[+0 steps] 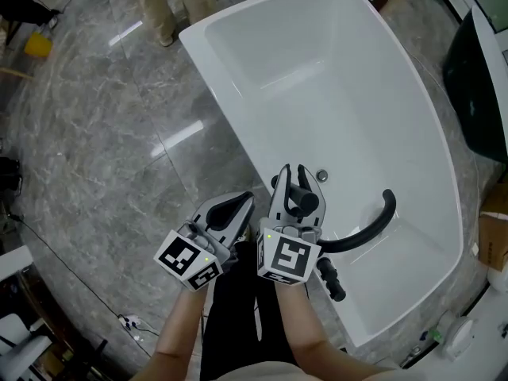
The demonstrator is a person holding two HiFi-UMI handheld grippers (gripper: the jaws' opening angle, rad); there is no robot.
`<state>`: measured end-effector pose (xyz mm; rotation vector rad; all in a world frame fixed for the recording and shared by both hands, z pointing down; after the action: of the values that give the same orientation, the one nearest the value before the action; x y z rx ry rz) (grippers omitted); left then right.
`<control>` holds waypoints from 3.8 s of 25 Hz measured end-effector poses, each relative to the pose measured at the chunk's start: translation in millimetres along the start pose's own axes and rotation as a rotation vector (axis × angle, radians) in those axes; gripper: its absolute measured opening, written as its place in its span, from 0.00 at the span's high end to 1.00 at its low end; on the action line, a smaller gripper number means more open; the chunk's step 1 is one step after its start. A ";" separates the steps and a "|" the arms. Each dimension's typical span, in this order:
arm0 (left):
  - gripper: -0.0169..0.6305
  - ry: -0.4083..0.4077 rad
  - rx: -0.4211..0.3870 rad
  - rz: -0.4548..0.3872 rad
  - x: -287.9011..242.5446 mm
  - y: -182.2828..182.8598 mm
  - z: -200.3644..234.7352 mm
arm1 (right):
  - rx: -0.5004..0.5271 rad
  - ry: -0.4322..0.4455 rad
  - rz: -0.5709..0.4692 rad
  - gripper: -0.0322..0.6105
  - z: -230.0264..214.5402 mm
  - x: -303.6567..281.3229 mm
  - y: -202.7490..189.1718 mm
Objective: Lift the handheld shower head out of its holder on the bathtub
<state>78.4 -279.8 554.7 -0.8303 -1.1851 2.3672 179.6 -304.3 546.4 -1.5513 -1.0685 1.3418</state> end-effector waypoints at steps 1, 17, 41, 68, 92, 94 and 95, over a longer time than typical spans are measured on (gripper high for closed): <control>0.95 -0.001 0.003 -0.004 1.0 2.2 -2.5 | -0.002 0.004 0.000 0.81 0.7 2.0 3.4; 0.95 -0.013 -0.013 -0.077 32.5 50.5 -37.9 | 0.017 0.061 -0.056 0.81 20.1 44.0 66.9; 0.95 -0.035 -0.094 -0.167 85.6 98.6 -102.9 | 0.104 0.193 -0.067 0.81 33.1 116.7 136.4; 0.95 -0.020 -0.183 -0.219 129.3 141.9 -113.4 | 0.211 0.342 -0.116 0.81 65.8 146.9 219.1; 0.95 0.314 -0.123 -0.402 247.6 170.8 -41.1 | 0.327 0.735 -0.170 0.81 227.1 133.0 253.3; 0.95 0.344 -0.114 -0.418 262.1 168.7 -36.0 | 0.336 0.773 -0.168 0.81 243.9 136.2 250.5; 0.95 0.359 -0.109 -0.426 269.1 167.4 -33.4 | 0.340 0.792 -0.167 0.81 252.1 137.8 248.6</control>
<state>-114.5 -208.2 311.3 -0.8876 -1.2032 1.7433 -37.2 -241.4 240.7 -1.4841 -0.4294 0.6363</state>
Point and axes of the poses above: the fingertips, and each gripper's own axes: x backward along the fingers, z to its left, y out of its top, the point moved 2 cm from there along x, backward along the fingers, and after that the axes turned 14 degrees about y, right-handed, at the moved point
